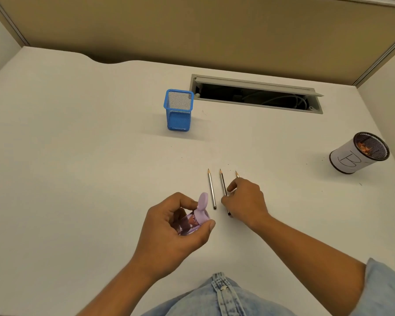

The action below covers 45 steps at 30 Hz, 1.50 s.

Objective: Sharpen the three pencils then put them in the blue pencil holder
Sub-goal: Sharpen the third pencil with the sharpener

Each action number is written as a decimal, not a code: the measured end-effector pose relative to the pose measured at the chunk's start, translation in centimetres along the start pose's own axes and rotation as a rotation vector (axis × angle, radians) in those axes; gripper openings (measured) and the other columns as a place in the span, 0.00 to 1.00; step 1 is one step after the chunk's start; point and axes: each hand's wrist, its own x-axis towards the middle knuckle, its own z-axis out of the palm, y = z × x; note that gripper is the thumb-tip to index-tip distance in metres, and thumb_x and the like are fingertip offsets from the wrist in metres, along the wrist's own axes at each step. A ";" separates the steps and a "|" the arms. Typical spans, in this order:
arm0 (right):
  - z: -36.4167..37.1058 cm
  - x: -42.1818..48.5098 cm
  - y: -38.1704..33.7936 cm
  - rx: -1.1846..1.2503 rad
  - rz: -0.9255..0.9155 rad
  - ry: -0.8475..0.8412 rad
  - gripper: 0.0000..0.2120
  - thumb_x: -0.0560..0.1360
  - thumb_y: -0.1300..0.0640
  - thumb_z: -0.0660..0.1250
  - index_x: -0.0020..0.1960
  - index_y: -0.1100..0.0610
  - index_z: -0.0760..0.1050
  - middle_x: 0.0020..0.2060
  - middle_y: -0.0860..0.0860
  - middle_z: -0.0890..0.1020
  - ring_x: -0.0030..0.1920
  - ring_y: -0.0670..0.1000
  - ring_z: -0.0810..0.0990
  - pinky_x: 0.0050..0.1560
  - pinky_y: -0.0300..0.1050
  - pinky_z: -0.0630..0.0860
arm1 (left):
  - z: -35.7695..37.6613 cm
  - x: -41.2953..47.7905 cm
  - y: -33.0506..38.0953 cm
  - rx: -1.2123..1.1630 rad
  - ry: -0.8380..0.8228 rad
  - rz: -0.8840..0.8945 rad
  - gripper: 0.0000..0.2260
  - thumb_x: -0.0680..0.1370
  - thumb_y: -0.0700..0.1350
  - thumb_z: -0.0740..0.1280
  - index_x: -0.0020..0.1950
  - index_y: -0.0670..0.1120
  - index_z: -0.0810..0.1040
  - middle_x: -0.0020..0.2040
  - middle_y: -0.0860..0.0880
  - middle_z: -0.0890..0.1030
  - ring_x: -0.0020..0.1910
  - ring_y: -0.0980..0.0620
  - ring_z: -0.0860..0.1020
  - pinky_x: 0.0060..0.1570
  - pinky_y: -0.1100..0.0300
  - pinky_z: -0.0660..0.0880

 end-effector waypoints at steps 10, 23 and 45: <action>-7.6 -6.4 -2.3 0.294 -0.224 -0.007 0.07 0.71 0.62 0.71 0.40 0.50 0.81 0.35 0.48 0.82 0.28 0.42 0.75 0.30 0.31 0.69 | -1.1 -0.4 0.8 -0.082 0.035 -0.018 0.09 0.65 0.55 0.75 0.42 0.56 0.81 0.35 0.45 0.83 0.34 0.40 0.79 0.38 0.43 0.80; -12.4 -12.7 -0.7 0.231 -0.543 0.092 0.15 0.71 0.63 0.73 0.44 0.42 0.84 0.38 0.45 0.83 0.37 0.51 0.76 0.32 0.47 0.72 | -1.8 0.0 1.6 -0.050 -0.091 -0.005 0.11 0.66 0.51 0.76 0.48 0.54 0.86 0.42 0.56 0.87 0.35 0.53 0.81 0.35 0.62 0.79; -12.8 -14.4 -1.2 0.123 -0.294 -0.398 0.17 0.70 0.38 0.66 0.34 0.51 0.79 0.23 0.47 0.68 0.25 0.47 0.63 0.29 0.40 0.61 | -0.9 -0.5 1.4 0.352 -0.311 0.724 0.06 0.73 0.45 0.75 0.41 0.44 0.82 0.41 0.50 0.83 0.38 0.57 0.77 0.33 0.67 0.73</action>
